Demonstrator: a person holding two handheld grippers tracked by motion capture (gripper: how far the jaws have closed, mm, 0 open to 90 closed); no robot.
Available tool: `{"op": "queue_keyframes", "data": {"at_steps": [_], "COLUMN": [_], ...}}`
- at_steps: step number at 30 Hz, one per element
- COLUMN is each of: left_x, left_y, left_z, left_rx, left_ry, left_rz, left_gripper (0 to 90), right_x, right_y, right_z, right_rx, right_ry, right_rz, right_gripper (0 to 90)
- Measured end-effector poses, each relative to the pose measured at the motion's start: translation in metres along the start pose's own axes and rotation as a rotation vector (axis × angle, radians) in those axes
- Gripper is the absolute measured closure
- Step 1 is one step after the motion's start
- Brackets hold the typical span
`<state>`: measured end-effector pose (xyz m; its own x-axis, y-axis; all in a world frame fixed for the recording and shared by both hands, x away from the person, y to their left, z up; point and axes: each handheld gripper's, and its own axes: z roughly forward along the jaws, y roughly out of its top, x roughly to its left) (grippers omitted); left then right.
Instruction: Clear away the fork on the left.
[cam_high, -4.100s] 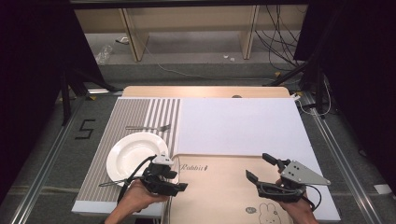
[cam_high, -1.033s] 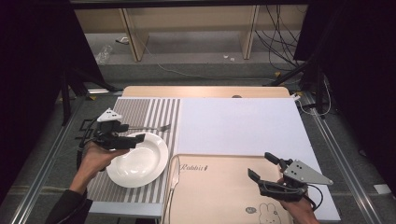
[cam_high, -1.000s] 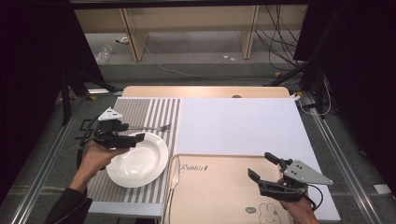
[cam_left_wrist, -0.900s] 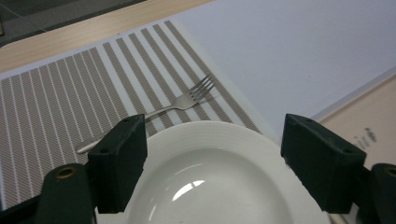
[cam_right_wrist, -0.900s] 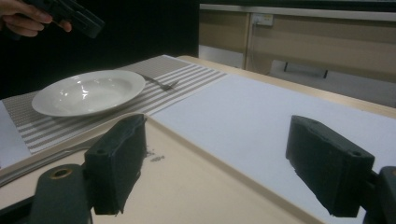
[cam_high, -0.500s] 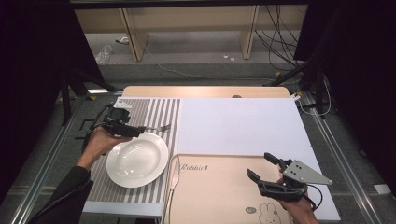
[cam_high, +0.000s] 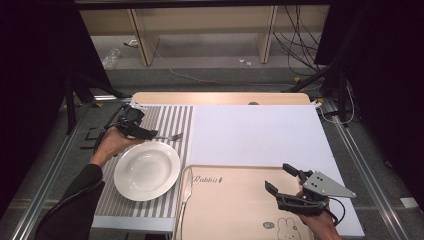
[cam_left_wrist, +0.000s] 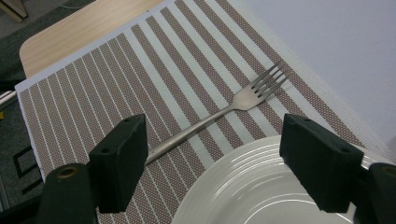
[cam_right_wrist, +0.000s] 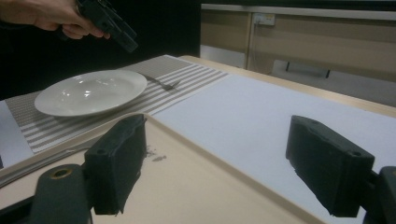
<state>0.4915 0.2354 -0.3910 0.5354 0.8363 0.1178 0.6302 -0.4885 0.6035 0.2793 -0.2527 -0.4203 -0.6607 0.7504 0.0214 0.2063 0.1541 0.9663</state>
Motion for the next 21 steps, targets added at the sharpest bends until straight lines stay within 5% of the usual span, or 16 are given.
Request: {"op": "queue_keyframes", "data": {"at_steps": [7,13,21], "left_x": [0.004,0.012,0.012], "left_y": [0.008,0.013,0.020], "left_z": [0.011,0.015,0.027], "left_rx": [0.051,0.057,0.086], "left_ry": [0.041,0.029,0.033], "left_rz": [0.040,0.022,0.056], "left_gripper": [23.7,24.1,24.4], "right_x": [0.000,0.000,0.000], "right_y": [0.000,0.000,0.000], "right_z": [0.000,0.000,0.001], "right_rx": [0.002,0.005,0.007], "right_ry": [0.001,0.003,0.005], "right_rz": [0.000,-0.001,0.000], "right_gripper": [21.1,21.1,21.1]}}
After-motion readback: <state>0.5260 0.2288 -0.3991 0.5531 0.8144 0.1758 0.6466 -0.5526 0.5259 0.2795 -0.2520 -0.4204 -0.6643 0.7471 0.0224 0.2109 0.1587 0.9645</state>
